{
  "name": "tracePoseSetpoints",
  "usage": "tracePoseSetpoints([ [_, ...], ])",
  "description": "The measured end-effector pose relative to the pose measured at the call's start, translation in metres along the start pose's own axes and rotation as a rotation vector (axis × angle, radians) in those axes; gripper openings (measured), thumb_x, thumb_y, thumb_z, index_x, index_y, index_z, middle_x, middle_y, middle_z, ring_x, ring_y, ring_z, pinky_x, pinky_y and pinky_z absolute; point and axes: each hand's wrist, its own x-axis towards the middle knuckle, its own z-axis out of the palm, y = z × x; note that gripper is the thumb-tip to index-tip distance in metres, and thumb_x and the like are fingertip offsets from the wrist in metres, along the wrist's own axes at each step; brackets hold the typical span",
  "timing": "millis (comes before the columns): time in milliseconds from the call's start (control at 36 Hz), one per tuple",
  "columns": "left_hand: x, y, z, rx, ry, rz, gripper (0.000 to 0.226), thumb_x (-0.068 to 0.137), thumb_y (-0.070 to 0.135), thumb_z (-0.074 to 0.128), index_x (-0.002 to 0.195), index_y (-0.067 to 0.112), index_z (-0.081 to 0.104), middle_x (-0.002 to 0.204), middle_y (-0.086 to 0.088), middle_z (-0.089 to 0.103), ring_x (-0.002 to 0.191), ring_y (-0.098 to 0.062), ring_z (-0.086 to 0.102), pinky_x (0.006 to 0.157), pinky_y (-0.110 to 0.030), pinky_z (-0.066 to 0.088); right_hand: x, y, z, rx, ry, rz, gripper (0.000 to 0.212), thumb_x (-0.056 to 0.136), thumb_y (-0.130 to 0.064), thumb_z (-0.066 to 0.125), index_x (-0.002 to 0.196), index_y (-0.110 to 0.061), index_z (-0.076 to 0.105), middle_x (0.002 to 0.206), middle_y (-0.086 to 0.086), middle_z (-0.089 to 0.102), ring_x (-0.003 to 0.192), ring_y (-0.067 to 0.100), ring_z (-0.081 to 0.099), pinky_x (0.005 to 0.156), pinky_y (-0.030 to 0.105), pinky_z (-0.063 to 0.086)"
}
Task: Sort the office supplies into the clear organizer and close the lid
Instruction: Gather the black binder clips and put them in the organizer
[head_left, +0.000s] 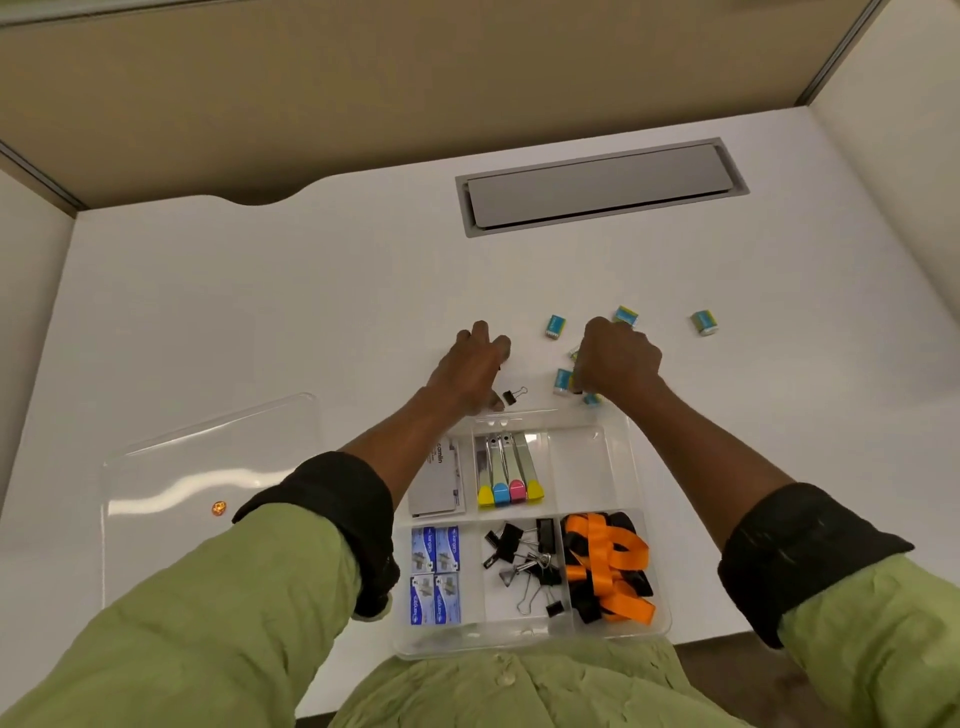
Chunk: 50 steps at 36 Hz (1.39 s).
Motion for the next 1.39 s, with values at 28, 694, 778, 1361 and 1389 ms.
tracePoseSetpoints([
  [28,0.001,-0.001,0.0,-0.021,0.0,-0.005,0.072,0.068,0.027,0.096,0.124,0.011,0.054,0.124,-0.011,0.046,0.108,-0.028,0.049,0.087,-0.041,0.053,-0.003,0.001,-0.002,0.037,0.037,-0.003,0.037,0.074,-0.023,0.083,0.098,-0.012,0.057,0.092,0.006,0.059,0.092,0.029,0.064,0.073,0.035,0.048],
  [694,-0.075,-0.004,-0.031,-0.418,0.231,0.043,0.032,0.076,0.024,0.085,0.102,0.022,0.067,0.085,0.007,0.066,0.073,-0.01,0.062,0.069,-0.03,0.056,-0.186,0.011,0.046,0.271,-0.175,-0.268,0.008,0.089,-0.032,0.069,0.096,-0.035,0.073,0.083,-0.012,0.075,0.064,-0.001,0.064,0.067,0.023,0.056],
  [778,-0.119,0.013,-0.034,-0.46,0.183,0.044,0.031,0.076,0.026,0.086,0.102,0.022,0.068,0.085,0.009,0.066,0.071,-0.005,0.061,0.068,-0.025,0.056,-0.17,0.014,0.04,0.413,-0.057,-0.191,0.008,0.087,-0.026,0.071,0.085,-0.033,0.073,0.07,-0.013,0.074,0.057,0.001,0.067,0.064,0.03,0.061],
  [1361,-0.188,-0.012,0.005,-0.528,0.603,-0.499,0.018,0.092,0.04,0.072,0.082,0.025,0.069,0.072,0.013,0.07,0.064,-0.004,0.066,0.061,-0.03,0.057,-0.016,-0.061,0.049,0.238,0.114,-0.352,0.031,0.076,-0.042,0.085,0.087,-0.018,0.068,0.087,0.004,0.072,0.083,0.025,0.068,0.073,0.036,0.055],
  [1389,-0.188,-0.024,0.005,-0.508,0.657,-0.546,0.017,0.092,0.038,0.072,0.082,0.025,0.067,0.072,0.012,0.07,0.064,-0.008,0.066,0.063,-0.031,0.057,-0.013,-0.063,0.05,0.197,0.08,-0.335,0.039,0.072,-0.045,0.086,0.091,-0.016,0.068,0.092,0.006,0.071,0.087,0.026,0.067,0.073,0.034,0.053],
])
